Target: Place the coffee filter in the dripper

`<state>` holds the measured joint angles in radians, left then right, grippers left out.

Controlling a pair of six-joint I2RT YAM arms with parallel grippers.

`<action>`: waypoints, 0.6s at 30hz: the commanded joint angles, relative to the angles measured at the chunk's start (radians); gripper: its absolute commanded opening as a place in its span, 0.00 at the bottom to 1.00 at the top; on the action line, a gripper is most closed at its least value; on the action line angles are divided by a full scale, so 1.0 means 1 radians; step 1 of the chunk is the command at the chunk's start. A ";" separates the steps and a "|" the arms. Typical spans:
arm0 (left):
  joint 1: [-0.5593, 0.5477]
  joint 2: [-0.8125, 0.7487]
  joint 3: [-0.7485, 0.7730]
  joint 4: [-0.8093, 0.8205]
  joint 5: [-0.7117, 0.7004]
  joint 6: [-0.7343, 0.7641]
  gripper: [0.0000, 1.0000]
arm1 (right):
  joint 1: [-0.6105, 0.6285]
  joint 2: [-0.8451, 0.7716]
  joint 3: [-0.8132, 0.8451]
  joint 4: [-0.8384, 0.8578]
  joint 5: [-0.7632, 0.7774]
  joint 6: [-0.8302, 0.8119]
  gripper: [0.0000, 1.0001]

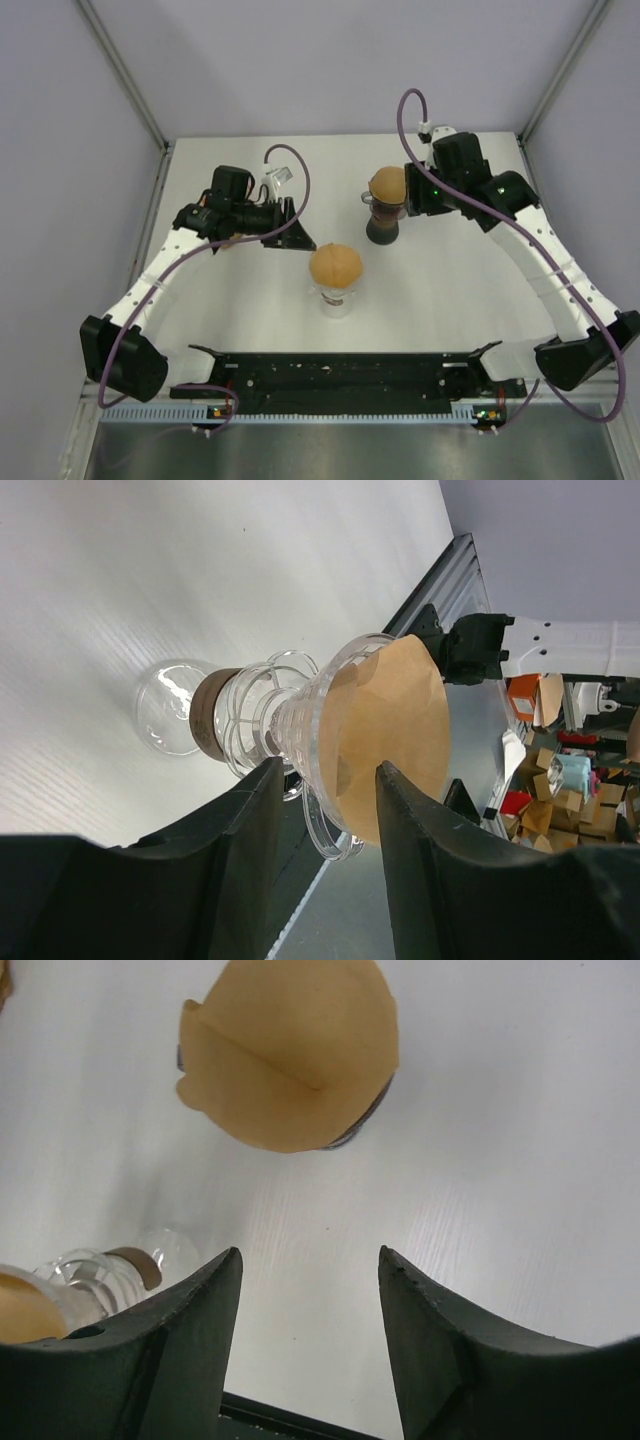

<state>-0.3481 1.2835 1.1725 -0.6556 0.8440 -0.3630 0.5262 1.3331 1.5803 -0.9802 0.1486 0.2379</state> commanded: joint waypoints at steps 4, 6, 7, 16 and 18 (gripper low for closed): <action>0.004 -0.021 0.084 -0.032 -0.008 0.073 0.54 | -0.179 -0.083 -0.084 0.118 -0.093 -0.032 0.70; 0.006 -0.021 0.116 -0.059 -0.042 0.113 0.56 | -0.222 -0.094 -0.114 0.139 -0.112 -0.034 0.76; 0.006 -0.019 0.131 -0.077 -0.075 0.136 0.58 | -0.244 -0.100 -0.127 0.149 -0.119 -0.035 0.80; 0.026 -0.010 0.245 -0.145 -0.479 0.263 0.70 | -0.376 -0.173 -0.282 0.268 -0.097 -0.051 0.90; 0.032 -0.016 0.248 -0.130 -0.567 0.286 0.72 | -0.391 -0.210 -0.333 0.320 -0.075 -0.054 0.91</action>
<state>-0.3309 1.2835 1.3712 -0.7902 0.5049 -0.1516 0.1654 1.2060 1.3037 -0.7906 0.0437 0.2008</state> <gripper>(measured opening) 0.699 0.902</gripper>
